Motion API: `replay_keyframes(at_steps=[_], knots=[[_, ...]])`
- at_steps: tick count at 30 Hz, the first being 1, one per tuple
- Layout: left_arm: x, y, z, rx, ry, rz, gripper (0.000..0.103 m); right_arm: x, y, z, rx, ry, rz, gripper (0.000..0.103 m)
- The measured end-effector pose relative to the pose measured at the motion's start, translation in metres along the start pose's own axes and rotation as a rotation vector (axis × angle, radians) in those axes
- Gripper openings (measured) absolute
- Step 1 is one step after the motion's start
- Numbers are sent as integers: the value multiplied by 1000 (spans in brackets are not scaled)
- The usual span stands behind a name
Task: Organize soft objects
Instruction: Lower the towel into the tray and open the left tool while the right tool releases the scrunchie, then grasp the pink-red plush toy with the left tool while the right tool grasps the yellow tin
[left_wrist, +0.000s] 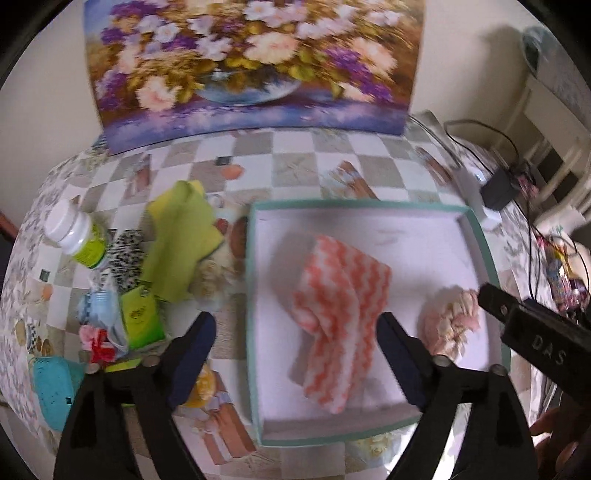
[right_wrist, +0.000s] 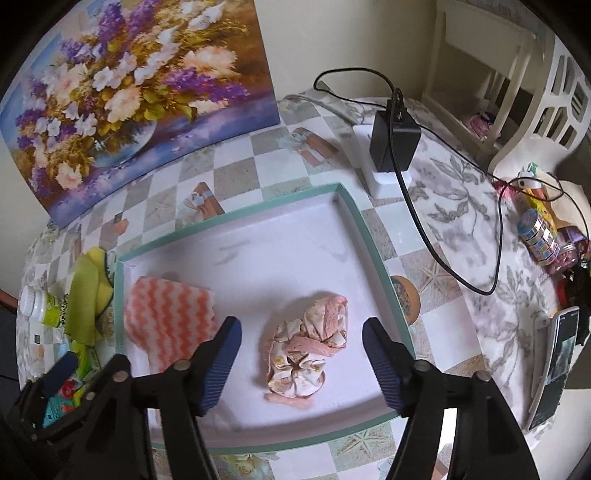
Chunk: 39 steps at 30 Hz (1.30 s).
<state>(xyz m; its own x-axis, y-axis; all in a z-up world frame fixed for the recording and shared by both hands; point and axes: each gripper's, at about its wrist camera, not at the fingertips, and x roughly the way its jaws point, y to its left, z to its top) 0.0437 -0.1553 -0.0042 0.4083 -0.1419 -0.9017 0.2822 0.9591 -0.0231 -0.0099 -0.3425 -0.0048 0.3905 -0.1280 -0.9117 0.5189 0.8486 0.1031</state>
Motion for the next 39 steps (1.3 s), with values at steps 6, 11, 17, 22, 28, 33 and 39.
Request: replay_keyframes(at_steps=[6, 11, 17, 22, 28, 33, 39], knots=[[-1, 35, 4, -96, -36, 43, 101, 6, 5, -3, -5, 26, 2, 84], [-7, 61, 9, -170, -74, 26, 103, 6, 7, -4, 7, 27, 13, 92], [-24, 100, 11, -240, -144, 57, 103, 1, 14, -3, 0, 16, 27, 95], [-36, 130, 12, -270, -167, 107, 103, 0, 23, -4, -12, 14, 29, 96], [-55, 165, 12, -279, -177, 175, 103, -9, 36, -1, -25, -13, 70, 96], [-68, 198, 7, -305, -171, 236, 103, -27, 54, 2, -56, -63, 85, 96], [-68, 228, -1, -345, -113, 229, 103, -42, 85, 2, -131, -92, 151, 96]])
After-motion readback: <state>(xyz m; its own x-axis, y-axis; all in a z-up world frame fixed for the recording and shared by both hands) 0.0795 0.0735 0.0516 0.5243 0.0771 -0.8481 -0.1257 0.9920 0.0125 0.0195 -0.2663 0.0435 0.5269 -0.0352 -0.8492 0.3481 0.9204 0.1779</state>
